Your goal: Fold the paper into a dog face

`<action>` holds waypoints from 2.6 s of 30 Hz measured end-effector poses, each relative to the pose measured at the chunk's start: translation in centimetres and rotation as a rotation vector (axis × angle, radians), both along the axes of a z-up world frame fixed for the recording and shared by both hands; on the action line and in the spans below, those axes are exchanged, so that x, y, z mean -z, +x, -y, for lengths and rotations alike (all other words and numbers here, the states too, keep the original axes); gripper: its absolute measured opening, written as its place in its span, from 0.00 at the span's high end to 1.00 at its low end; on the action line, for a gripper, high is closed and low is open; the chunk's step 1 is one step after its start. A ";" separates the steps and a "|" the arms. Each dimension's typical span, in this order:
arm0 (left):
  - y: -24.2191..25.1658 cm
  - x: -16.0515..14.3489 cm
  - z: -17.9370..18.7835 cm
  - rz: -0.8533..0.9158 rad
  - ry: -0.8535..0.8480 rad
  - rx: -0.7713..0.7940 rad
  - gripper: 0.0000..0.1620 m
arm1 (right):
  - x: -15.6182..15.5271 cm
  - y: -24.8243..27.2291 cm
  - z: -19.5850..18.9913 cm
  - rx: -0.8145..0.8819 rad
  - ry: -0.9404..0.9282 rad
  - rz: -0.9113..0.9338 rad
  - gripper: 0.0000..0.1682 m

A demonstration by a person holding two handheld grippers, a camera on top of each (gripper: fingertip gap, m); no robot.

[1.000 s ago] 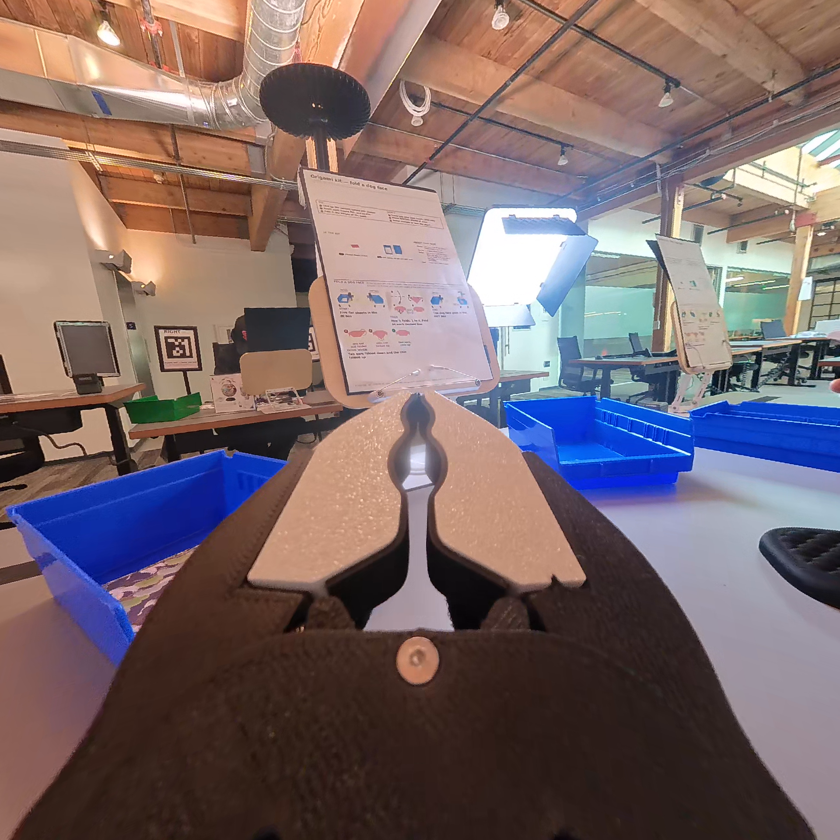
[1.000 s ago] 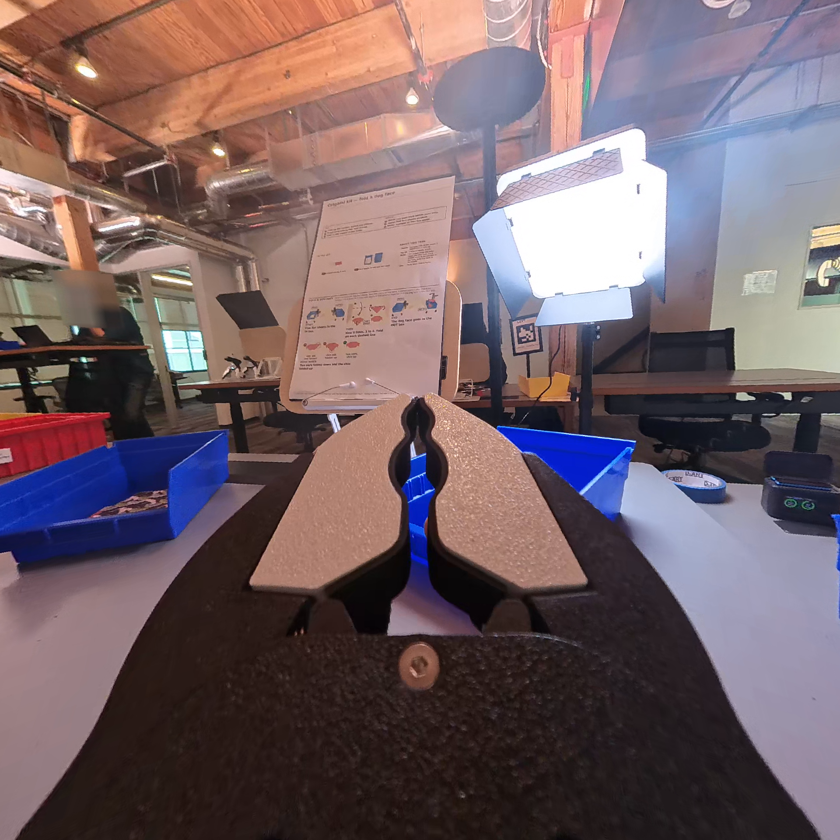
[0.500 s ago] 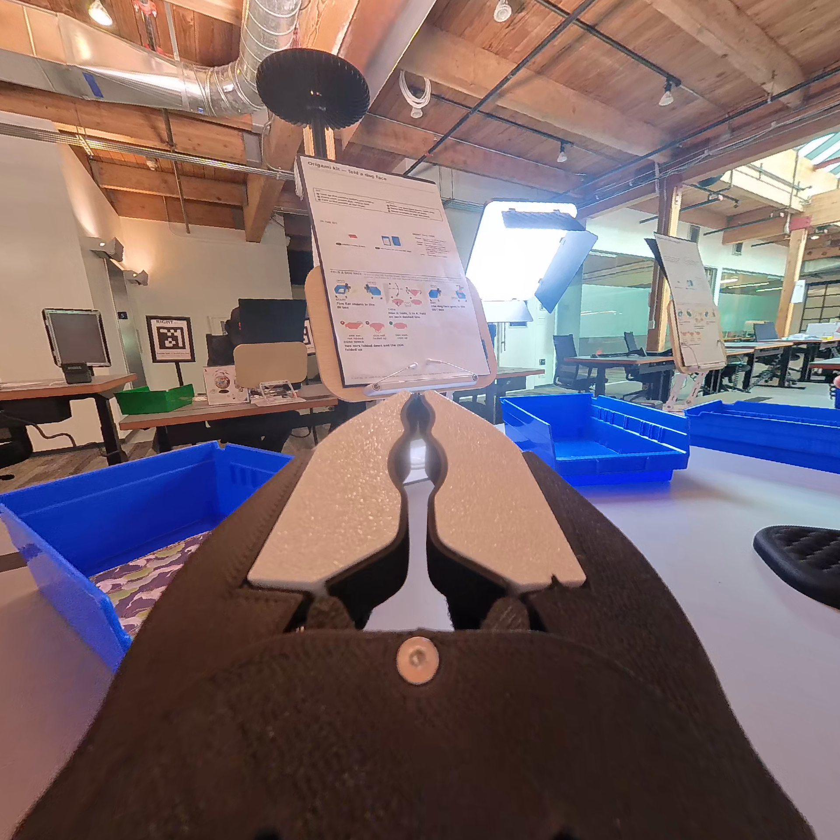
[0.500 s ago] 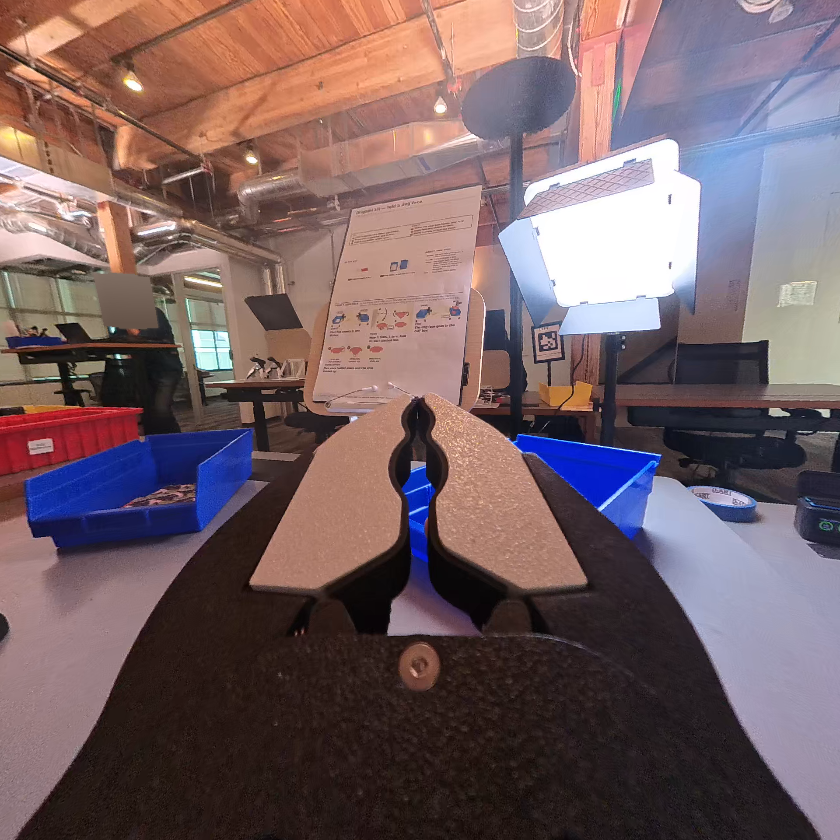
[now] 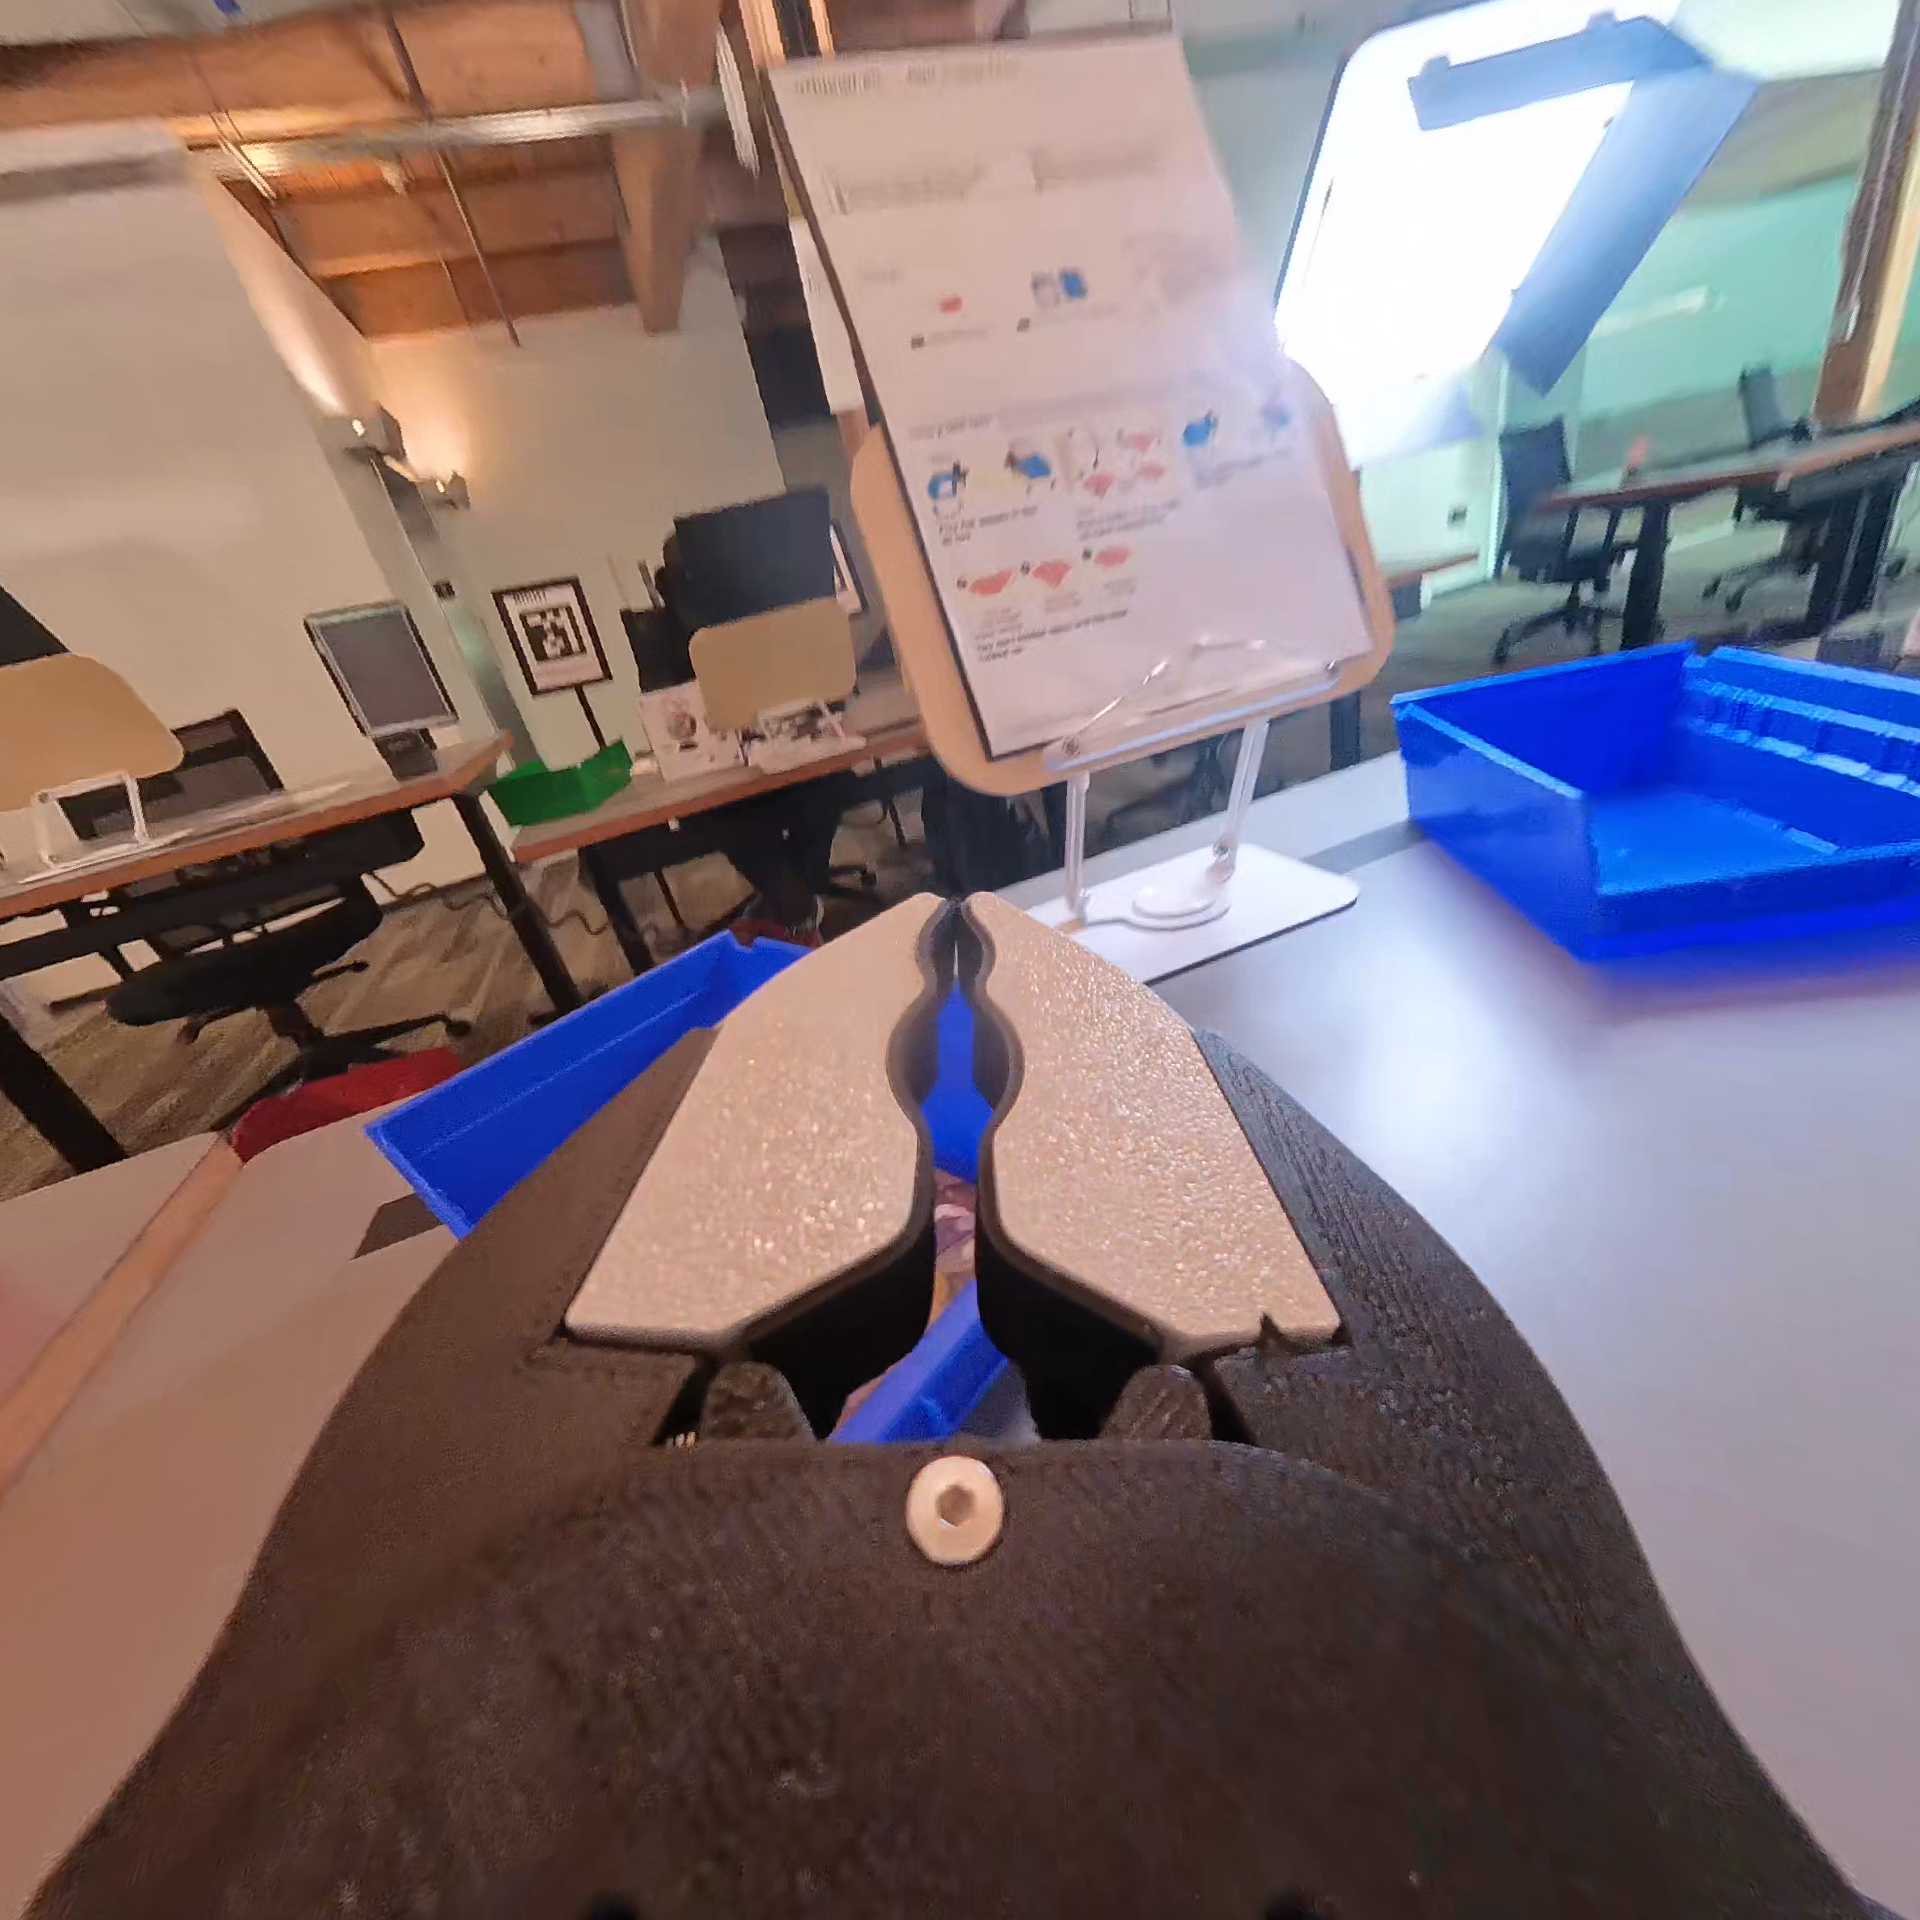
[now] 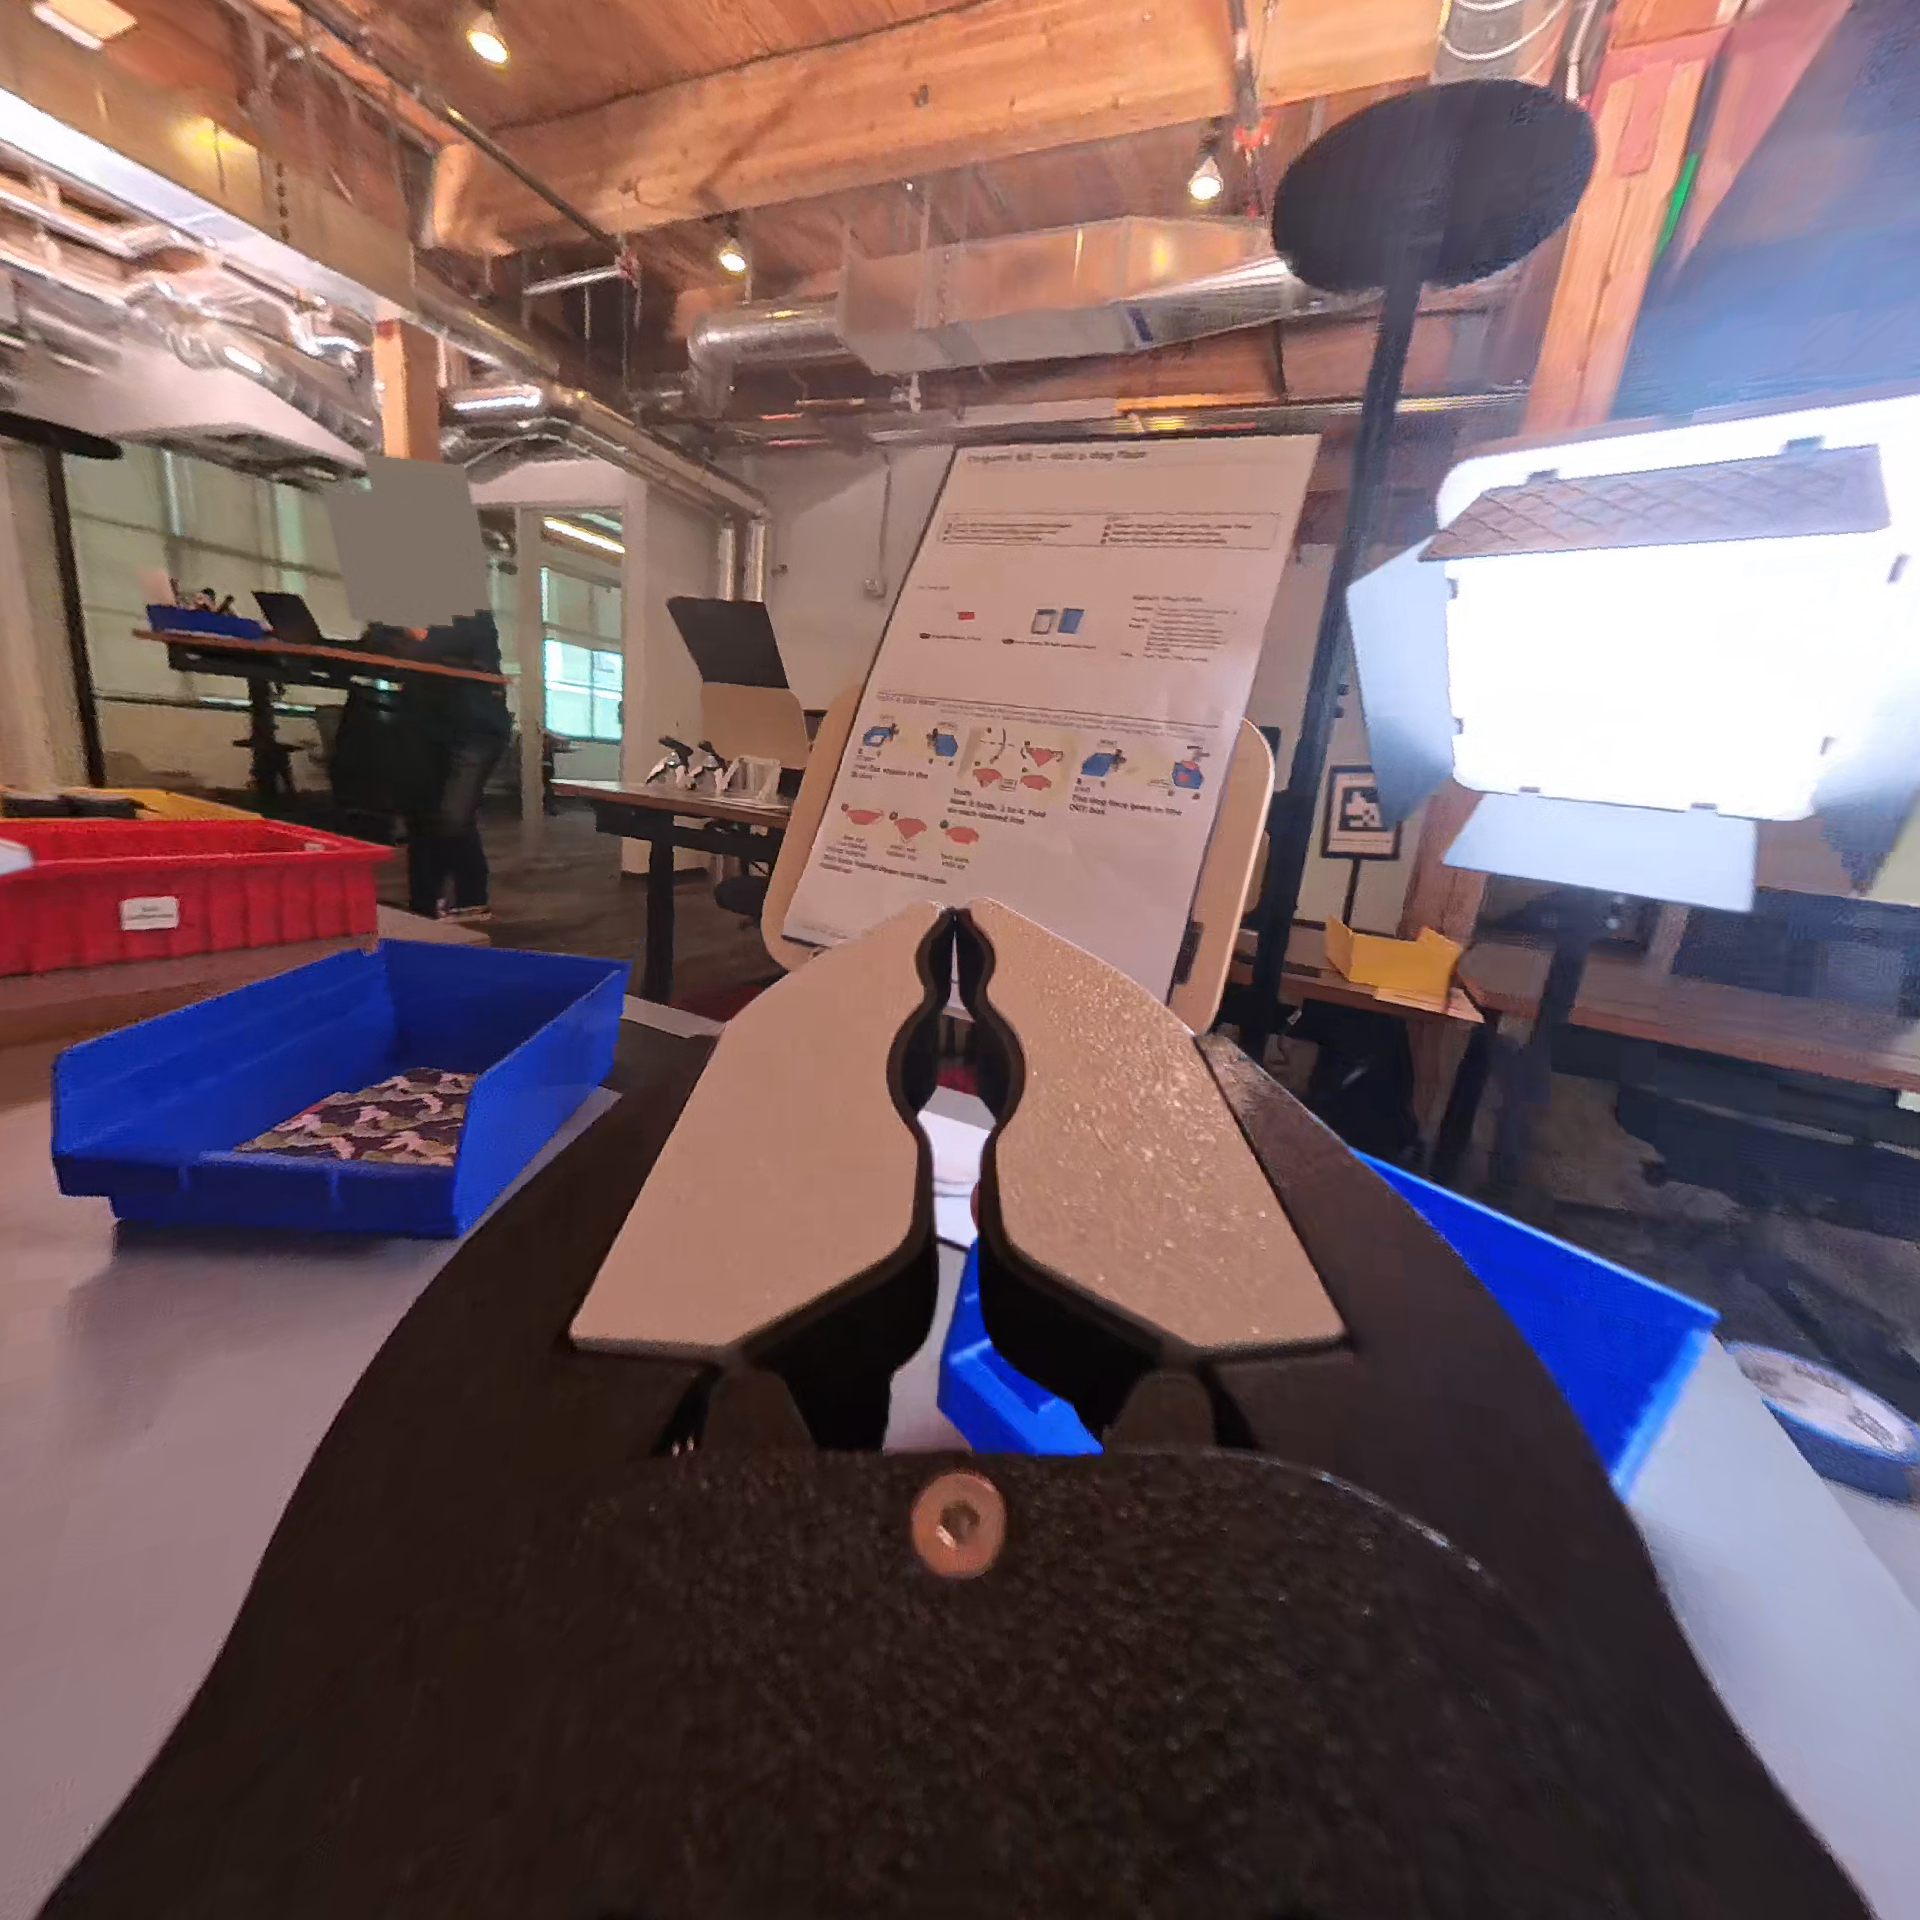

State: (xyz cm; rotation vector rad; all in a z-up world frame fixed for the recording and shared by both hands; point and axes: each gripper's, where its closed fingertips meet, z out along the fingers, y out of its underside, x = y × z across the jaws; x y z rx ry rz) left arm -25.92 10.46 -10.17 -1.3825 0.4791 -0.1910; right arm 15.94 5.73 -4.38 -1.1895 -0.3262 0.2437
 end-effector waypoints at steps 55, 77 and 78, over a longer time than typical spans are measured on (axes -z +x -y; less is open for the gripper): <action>-5.5 23.6 -20.5 -0.439 -1.369 -0.134 0.32 | 11.5 -7.7 -11.5 -0.217 -0.284 0.181 0.85; -5.7 23.8 -21.4 -0.483 -1.326 -0.132 0.18 | 11.7 -7.6 -11.6 -0.224 -0.303 0.182 0.85; -4.9 23.9 -21.4 -0.438 -1.341 -0.094 0.17 | 11.8 -7.6 -11.6 -0.224 -0.306 0.184 0.85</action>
